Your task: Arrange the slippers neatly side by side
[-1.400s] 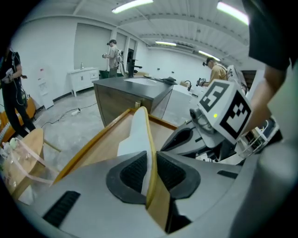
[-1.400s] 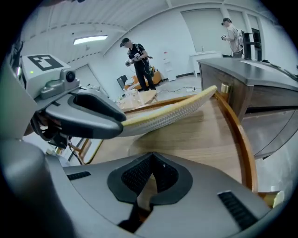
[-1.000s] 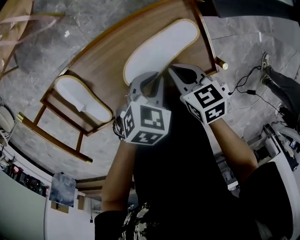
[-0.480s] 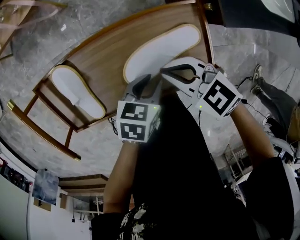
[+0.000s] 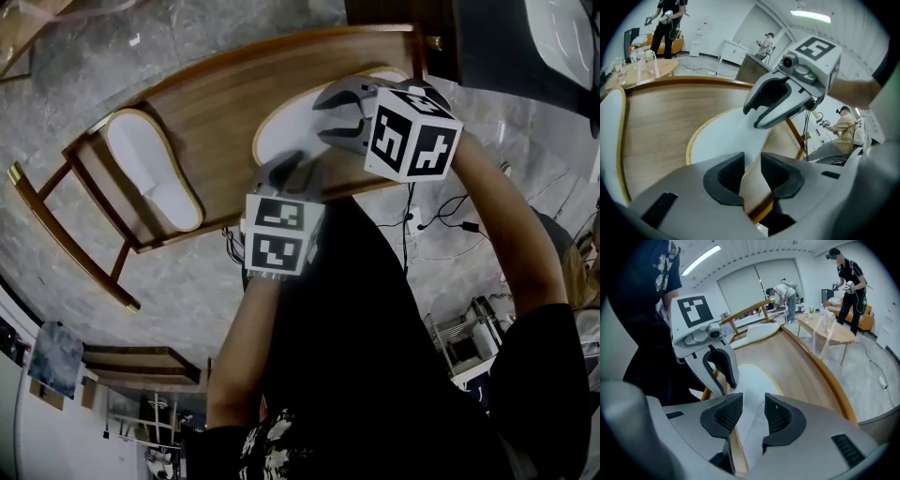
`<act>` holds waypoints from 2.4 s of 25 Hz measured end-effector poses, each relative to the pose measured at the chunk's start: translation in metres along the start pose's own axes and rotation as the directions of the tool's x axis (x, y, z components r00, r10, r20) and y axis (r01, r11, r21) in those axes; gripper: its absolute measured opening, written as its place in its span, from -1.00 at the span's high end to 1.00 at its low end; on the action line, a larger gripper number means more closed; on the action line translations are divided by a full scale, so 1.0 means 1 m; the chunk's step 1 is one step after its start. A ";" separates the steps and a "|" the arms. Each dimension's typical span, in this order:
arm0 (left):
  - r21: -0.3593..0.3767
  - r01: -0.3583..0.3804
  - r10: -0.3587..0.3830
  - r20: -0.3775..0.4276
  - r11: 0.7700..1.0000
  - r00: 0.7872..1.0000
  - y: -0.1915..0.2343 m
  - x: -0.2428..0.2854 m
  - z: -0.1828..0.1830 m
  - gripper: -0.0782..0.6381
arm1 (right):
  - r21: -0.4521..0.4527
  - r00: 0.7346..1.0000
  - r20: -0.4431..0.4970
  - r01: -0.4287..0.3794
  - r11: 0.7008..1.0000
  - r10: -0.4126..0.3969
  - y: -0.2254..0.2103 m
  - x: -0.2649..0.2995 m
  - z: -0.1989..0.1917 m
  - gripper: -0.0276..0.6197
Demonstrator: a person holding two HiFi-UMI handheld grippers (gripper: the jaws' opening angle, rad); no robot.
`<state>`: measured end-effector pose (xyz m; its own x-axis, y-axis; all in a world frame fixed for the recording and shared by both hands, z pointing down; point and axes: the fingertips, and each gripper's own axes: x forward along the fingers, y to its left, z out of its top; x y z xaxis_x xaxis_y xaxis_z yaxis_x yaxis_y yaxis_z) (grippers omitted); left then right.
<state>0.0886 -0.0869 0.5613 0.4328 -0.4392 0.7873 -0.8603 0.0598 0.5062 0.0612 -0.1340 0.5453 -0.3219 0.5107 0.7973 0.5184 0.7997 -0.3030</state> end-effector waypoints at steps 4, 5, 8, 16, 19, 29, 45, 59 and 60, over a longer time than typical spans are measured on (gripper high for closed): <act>-0.043 -0.017 0.019 0.030 0.999 0.999 0.002 0.000 0.006 0.52 | 0.000 0.998 -0.056 -0.007 1.000 0.007 0.000 0.005 -0.007 0.86; -0.050 -0.027 0.029 0.042 0.998 0.999 0.003 0.000 0.007 0.52 | 0.024 0.999 -0.047 -0.015 1.000 0.016 0.002 0.003 -0.004 0.87; -0.062 -0.071 0.076 0.080 0.996 0.994 0.014 -0.006 0.011 0.56 | 0.141 0.999 0.010 -0.048 0.989 0.047 0.009 -0.006 0.004 0.88; -0.040 -0.115 0.120 0.182 0.993 0.976 0.040 -0.038 0.046 0.59 | 0.436 0.970 0.241 -0.083 0.896 -0.028 0.022 -0.022 0.037 0.89; 0.004 -0.135 0.131 0.209 0.991 0.969 0.050 -0.046 0.057 0.59 | 0.570 0.936 0.327 -0.085 0.818 -0.131 0.016 -0.024 0.049 0.89; 0.191 -0.007 -0.030 0.189 0.982 0.982 0.047 -0.019 0.085 0.64 | 0.867 0.742 0.328 0.010 0.498 -0.585 0.006 -0.018 0.024 0.89; 0.250 -0.063 -0.006 0.268 0.966 0.963 0.045 -0.023 0.109 0.65 | 0.872 0.683 0.235 0.166 0.461 -0.691 -0.003 -0.010 0.018 0.88; -0.125 -0.503 0.517 0.276 0.855 0.810 0.193 -0.186 0.009 0.25 | 0.885 0.662 0.190 0.206 0.419 -0.725 -0.005 -0.015 0.024 0.89; -0.117 -0.508 0.521 0.249 0.853 0.817 0.200 -0.182 0.004 0.25 | 0.887 0.658 0.186 0.207 0.412 -0.729 -0.005 -0.014 0.025 0.89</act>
<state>-0.1637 0.0017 0.5178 -0.1617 -0.5509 0.8188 -0.9227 0.3787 0.0726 0.0431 -0.1370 0.5226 -0.7371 -0.1886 0.6490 -0.5556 0.7157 -0.4231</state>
